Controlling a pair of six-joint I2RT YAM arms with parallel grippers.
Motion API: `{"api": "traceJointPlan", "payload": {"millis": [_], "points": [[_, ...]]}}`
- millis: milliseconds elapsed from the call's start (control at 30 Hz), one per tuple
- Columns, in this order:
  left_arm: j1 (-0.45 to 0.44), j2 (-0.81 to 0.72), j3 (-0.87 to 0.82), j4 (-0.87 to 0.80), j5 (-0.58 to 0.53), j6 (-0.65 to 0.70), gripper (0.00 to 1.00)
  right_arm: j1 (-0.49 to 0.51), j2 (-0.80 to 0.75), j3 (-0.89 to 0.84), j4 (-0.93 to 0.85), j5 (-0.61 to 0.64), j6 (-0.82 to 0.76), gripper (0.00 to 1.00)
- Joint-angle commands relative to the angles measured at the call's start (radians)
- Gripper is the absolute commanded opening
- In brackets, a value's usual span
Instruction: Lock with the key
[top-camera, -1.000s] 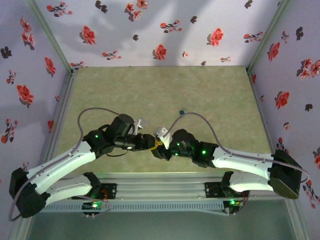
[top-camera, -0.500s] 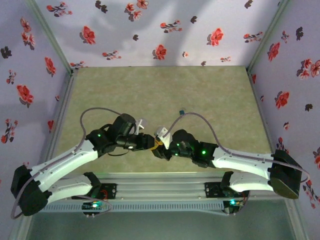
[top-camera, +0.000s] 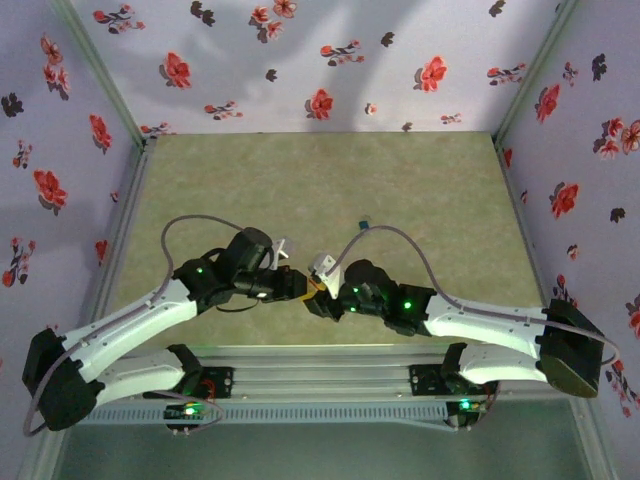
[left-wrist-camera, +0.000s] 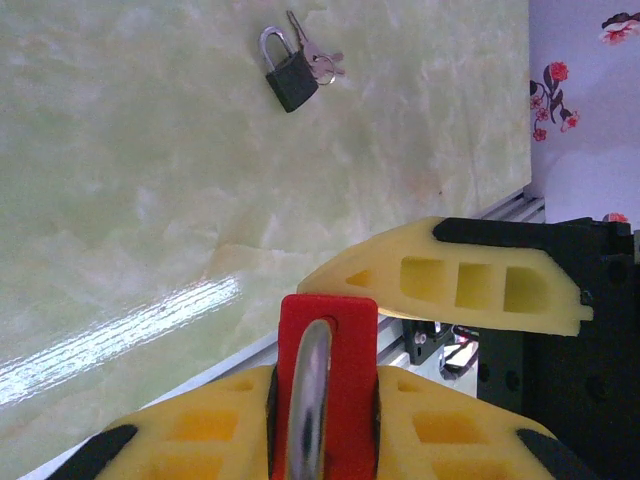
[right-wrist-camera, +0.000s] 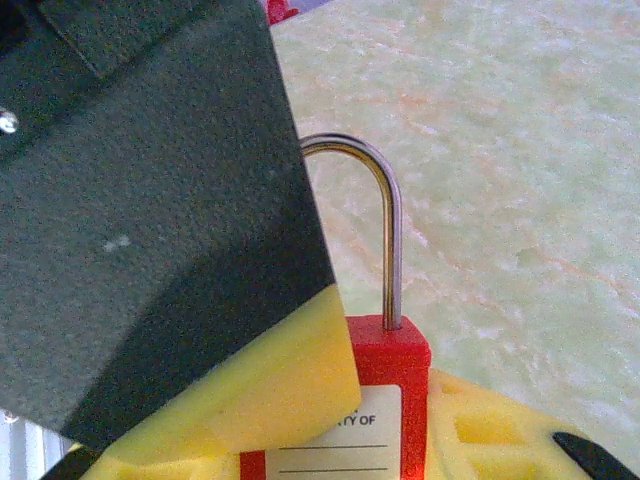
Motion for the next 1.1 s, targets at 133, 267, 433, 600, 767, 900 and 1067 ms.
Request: {"api": "traceJointPlan", "payload": {"millis": [133,267,433,600,767,900,1067], "points": [[-0.035,0.016,-0.006,0.066,0.061,0.011,0.14,0.023,0.021,0.018,0.127,-0.002,0.006,0.00],[-0.038,0.015,-0.006,0.078,0.059,0.010,0.00,0.025,0.026,0.020,0.128,-0.004,0.007,0.00],[-0.041,0.005,-0.011,0.111,0.056,-0.005,0.00,0.025,0.027,0.021,0.129,-0.007,0.011,0.00],[-0.041,-0.031,-0.061,0.197,0.034,-0.080,0.00,0.025,0.027,0.019,0.130,-0.011,0.015,0.00],[-0.041,-0.080,-0.096,0.240,-0.013,-0.115,0.00,0.024,0.035,0.021,0.133,-0.016,0.021,0.00],[-0.041,-0.083,-0.097,0.240,-0.015,-0.118,0.00,0.025,0.039,0.021,0.136,-0.022,0.023,0.00],[-0.040,-0.082,-0.096,0.248,-0.015,-0.119,0.00,0.025,0.036,0.020,0.132,-0.023,0.023,0.04]]}}
